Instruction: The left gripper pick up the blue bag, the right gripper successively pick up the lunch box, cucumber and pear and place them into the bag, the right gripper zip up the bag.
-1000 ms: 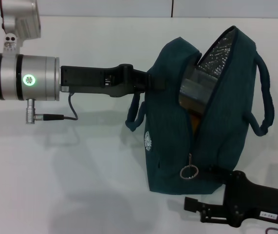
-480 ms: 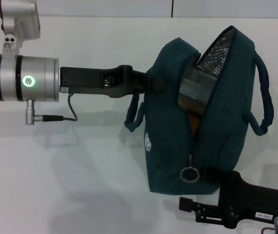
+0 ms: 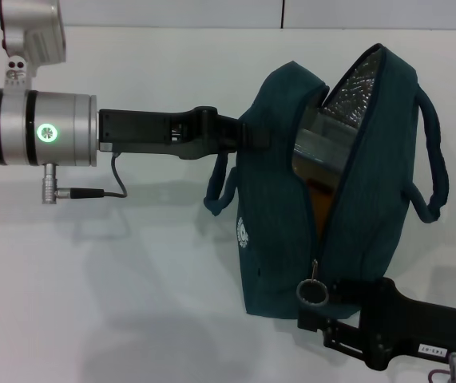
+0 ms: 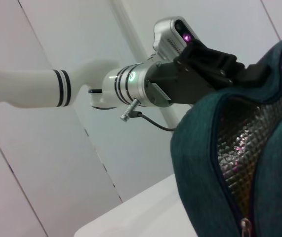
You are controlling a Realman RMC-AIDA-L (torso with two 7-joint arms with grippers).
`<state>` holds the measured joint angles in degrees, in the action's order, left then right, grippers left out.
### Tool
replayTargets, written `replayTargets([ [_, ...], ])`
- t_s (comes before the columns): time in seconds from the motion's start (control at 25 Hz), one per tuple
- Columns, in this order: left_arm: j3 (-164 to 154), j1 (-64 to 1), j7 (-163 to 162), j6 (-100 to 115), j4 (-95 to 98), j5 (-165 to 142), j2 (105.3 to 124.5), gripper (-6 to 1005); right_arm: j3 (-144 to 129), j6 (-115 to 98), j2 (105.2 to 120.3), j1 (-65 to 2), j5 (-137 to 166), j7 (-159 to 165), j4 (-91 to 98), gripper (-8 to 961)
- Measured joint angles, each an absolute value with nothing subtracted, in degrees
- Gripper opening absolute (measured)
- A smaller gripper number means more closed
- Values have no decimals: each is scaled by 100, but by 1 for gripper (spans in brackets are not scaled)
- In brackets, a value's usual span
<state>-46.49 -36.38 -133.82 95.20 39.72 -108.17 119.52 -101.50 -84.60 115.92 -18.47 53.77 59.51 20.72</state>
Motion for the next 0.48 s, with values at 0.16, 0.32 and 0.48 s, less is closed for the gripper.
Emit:
replayTargets([
  [0.16,-4649,-3633,-13359,9512,3972,-10817,11952,45,-10150,-8403,11592,-1847,5342,5959,2050,412],
  [0.32,-4649,-3632,-13352,9509,3972,-10817,11952,46,-10149,-8383,11587,-1846,5303,5966,2026,334],
  [0.48,-4649,-3637,-13351,9507,3972,-10818,11952,46,-10142,-8370,11585,-1846,5297,5967,2023,288],
])
